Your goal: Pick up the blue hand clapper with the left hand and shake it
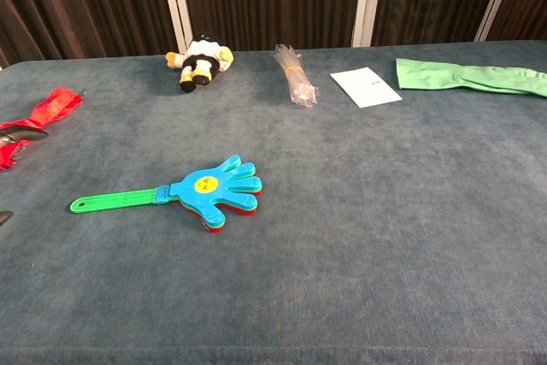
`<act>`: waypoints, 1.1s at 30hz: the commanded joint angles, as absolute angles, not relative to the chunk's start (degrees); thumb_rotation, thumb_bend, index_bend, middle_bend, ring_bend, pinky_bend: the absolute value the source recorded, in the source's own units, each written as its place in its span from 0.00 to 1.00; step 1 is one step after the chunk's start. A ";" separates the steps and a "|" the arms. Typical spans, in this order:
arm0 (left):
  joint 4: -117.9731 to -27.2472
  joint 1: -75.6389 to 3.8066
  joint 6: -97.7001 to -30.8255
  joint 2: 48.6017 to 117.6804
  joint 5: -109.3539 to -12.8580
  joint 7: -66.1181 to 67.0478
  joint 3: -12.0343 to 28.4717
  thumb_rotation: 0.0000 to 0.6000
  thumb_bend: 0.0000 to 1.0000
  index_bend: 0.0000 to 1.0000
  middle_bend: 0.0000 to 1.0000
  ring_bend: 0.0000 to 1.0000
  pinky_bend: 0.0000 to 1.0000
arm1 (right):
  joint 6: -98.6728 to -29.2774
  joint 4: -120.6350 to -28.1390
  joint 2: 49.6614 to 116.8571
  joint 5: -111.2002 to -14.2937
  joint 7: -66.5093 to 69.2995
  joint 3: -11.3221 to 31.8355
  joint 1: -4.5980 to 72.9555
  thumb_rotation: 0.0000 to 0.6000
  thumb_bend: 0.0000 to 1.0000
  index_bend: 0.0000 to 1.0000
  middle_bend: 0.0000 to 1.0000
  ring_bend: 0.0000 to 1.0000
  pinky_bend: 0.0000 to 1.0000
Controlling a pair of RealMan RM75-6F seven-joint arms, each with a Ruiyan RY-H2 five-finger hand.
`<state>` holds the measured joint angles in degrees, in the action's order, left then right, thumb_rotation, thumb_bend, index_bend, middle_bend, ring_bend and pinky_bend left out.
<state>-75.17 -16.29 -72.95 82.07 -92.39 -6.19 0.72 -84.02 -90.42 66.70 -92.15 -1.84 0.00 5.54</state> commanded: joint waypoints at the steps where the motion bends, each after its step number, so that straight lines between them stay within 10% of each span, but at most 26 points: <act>1: -72.34 -19.75 -68.36 86.26 -90.35 -7.70 2.36 1.00 0.39 0.11 0.00 0.00 0.00 | -84.07 -90.38 66.71 -92.11 -1.75 0.05 5.54 1.00 0.18 0.00 0.00 0.00 0.00; 33: -66.88 -28.58 -58.63 98.31 -81.66 -5.73 5.66 1.00 0.36 0.29 0.00 0.00 0.00 | -83.56 -90.66 66.05 -92.52 1.13 -0.43 5.80 1.00 0.18 0.00 0.00 0.00 0.00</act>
